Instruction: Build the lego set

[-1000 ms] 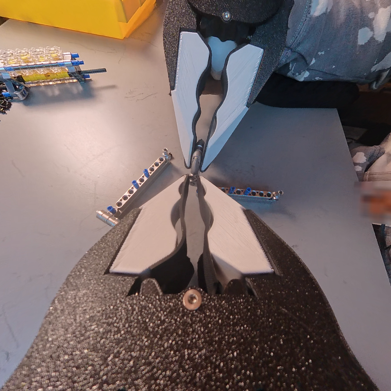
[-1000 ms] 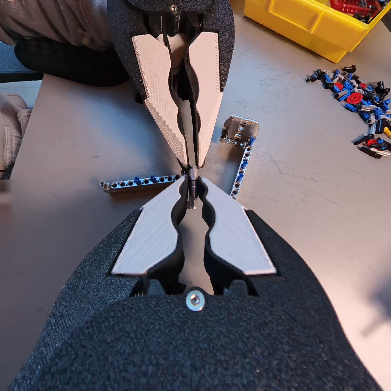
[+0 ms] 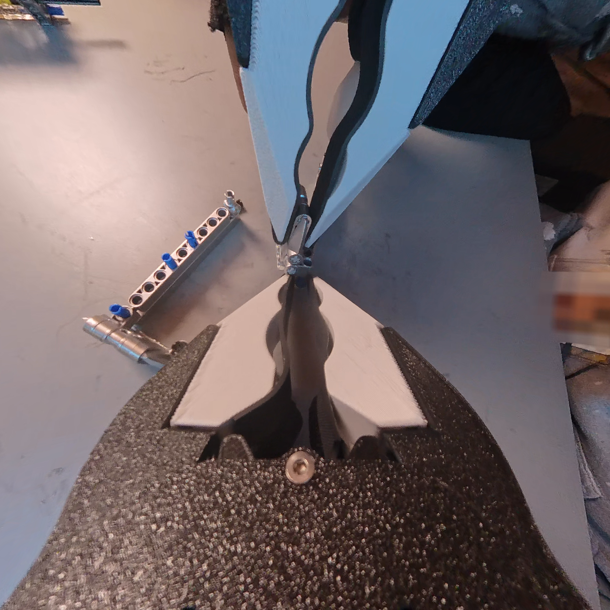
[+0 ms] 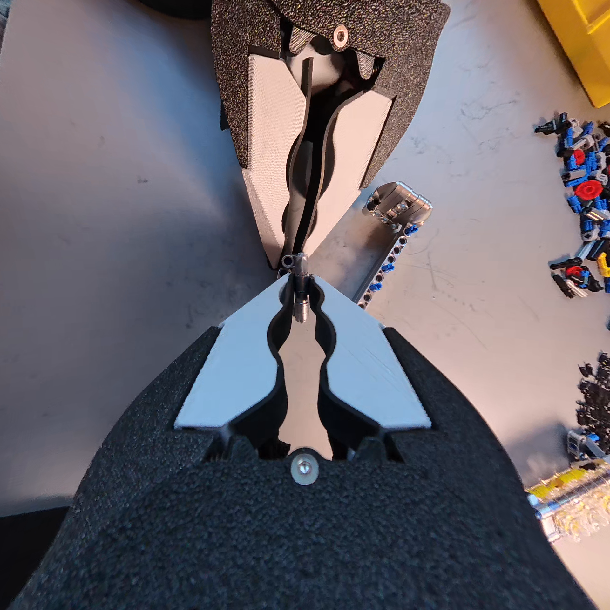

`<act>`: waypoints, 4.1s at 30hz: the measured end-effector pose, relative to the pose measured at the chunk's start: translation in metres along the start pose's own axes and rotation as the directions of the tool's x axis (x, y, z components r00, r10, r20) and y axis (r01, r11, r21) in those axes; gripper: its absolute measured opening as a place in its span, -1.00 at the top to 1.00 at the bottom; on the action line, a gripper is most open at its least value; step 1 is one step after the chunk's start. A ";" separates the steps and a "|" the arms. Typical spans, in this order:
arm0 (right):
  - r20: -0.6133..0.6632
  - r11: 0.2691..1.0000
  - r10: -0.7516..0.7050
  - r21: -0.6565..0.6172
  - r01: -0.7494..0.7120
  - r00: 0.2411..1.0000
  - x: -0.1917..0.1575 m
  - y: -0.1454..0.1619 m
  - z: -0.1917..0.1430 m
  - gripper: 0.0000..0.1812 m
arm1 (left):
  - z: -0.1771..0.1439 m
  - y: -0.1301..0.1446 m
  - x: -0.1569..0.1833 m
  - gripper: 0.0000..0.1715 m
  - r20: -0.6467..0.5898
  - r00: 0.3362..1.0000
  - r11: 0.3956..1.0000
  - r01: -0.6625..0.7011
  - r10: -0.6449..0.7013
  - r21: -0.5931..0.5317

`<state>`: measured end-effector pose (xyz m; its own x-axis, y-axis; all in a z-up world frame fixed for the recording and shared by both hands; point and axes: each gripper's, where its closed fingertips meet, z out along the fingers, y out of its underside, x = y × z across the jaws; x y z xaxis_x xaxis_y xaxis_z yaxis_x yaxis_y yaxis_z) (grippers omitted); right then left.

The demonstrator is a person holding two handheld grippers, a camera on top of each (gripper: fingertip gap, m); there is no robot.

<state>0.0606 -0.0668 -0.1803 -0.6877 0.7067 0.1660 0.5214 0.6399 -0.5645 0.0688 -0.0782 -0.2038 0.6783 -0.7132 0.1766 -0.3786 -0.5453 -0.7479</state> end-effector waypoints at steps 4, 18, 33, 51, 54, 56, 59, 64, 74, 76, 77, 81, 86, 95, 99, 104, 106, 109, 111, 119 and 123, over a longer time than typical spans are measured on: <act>0.035 0.999 0.028 0.030 -0.029 0.999 -0.010 0.005 -0.009 0.94 | 0.002 -0.001 0.014 0.94 -0.063 0.997 0.998 -0.055 0.054 -0.004; 0.036 0.982 0.178 0.064 -0.180 0.983 -0.062 0.034 -0.048 0.94 | 0.030 -0.009 0.060 0.93 -0.244 0.934 0.960 -0.277 0.260 -0.034; 0.049 0.960 0.272 0.054 -0.275 0.961 -0.094 0.039 -0.037 0.94 | 0.020 -0.017 0.033 0.90 -0.096 0.966 0.970 -0.242 0.239 -0.023; -0.112 0.953 0.194 -0.216 -0.214 0.975 -0.071 0.067 -0.034 0.93 | 0.019 0.006 0.071 0.90 -0.162 0.933 0.936 -0.339 0.322 -0.092; -0.192 0.952 0.213 -0.180 -0.248 0.958 -0.054 0.066 -0.038 0.77 | 0.021 0.005 0.071 0.94 -0.142 0.941 0.941 -0.323 0.308 -0.101; -0.271 0.953 0.244 -0.110 -0.282 0.931 -0.044 0.060 -0.052 0.69 | 0.022 0.004 0.070 0.97 -0.126 0.947 0.945 -0.308 0.295 -0.108; -0.315 0.942 0.323 0.015 -0.335 0.892 -0.052 0.042 -0.075 0.64 | 0.021 0.003 0.065 0.98 -0.106 0.964 0.959 -0.255 0.242 -0.128; -0.198 0.887 0.460 0.151 -0.436 0.866 -0.109 0.001 -0.051 0.38 | 0.013 -0.005 0.051 0.99 -0.097 0.995 0.992 -0.038 0.026 -0.121; -0.528 0.774 0.596 0.177 -0.608 0.605 -0.084 0.018 -0.003 0.50 | 0.003 -0.014 0.030 0.98 -0.072 0.963 0.965 0.257 -0.261 -0.058; -0.537 0.782 0.582 0.166 -0.600 0.610 -0.079 0.021 -0.003 0.75 | 0.001 -0.016 0.031 0.98 -0.073 0.965 0.967 0.251 -0.254 -0.045; -0.527 0.774 0.594 0.167 -0.611 0.609 -0.077 0.023 -0.003 0.77 | 0.000 -0.016 0.030 0.98 -0.063 0.968 0.970 0.240 -0.243 -0.041; -0.241 0.605 0.796 0.316 -0.731 0.555 -0.079 0.014 -0.006 0.79 | -0.008 -0.029 0.035 0.95 -0.107 0.987 0.990 0.128 -0.121 0.056; 0.309 0.174 0.891 0.443 -0.880 0.332 -0.074 -0.005 -0.030 0.83 | -0.023 -0.041 0.048 0.74 -0.158 0.982 0.978 -0.071 0.103 0.198; 0.687 -0.114 0.702 0.369 -0.923 0.188 -0.082 -0.033 -0.044 0.84 | -0.027 -0.057 0.060 0.70 -0.327 0.945 0.951 0.096 0.007 0.295; 0.751 -0.119 0.631 0.342 -0.932 0.195 -0.088 -0.044 -0.049 0.84 | -0.037 -0.070 0.066 0.60 -0.468 0.881 0.911 0.247 -0.069 0.331; 0.752 -0.093 0.629 0.323 -0.942 0.196 -0.094 -0.047 -0.044 0.84 | -0.034 -0.070 0.069 0.71 -0.512 0.853 0.909 0.289 -0.103 0.299; 0.739 -0.081 0.645 0.322 -0.943 0.197 -0.095 -0.045 -0.041 0.84 | -0.032 -0.069 0.070 0.74 -0.491 0.867 0.915 0.267 -0.091 0.302; 0.720 -0.077 0.670 0.310 -0.948 0.181 -0.096 -0.039 -0.036 0.84 | -0.028 -0.066 0.066 0.76 -0.444 0.892 0.926 0.236 -0.086 0.294; 0.714 -0.082 0.680 0.300 -0.950 0.167 -0.097 -0.035 -0.035 0.84 | -0.027 -0.065 0.063 0.80 -0.404 0.912 0.932 0.205 -0.070 0.300; 0.716 -0.123 0.690 0.262 -0.957 0.107 -0.101 -0.029 -0.032 0.83 | -0.015 -0.056 0.058 0.94 -0.167 0.979 0.955 -0.068 0.120 0.290; 0.633 -0.084 0.762 0.306 -0.948 0.137 -0.099 -0.021 -0.031 0.77 | -0.008 -0.048 0.052 0.98 -0.127 0.985 0.970 -0.082 0.113 0.229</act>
<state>0.1331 -0.1404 -0.1604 -0.0167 0.3930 -0.9194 0.4534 -0.8165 -0.3573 0.1166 -0.0927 -0.1538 0.5454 -0.8205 0.1711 -0.2782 -0.3698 -0.8865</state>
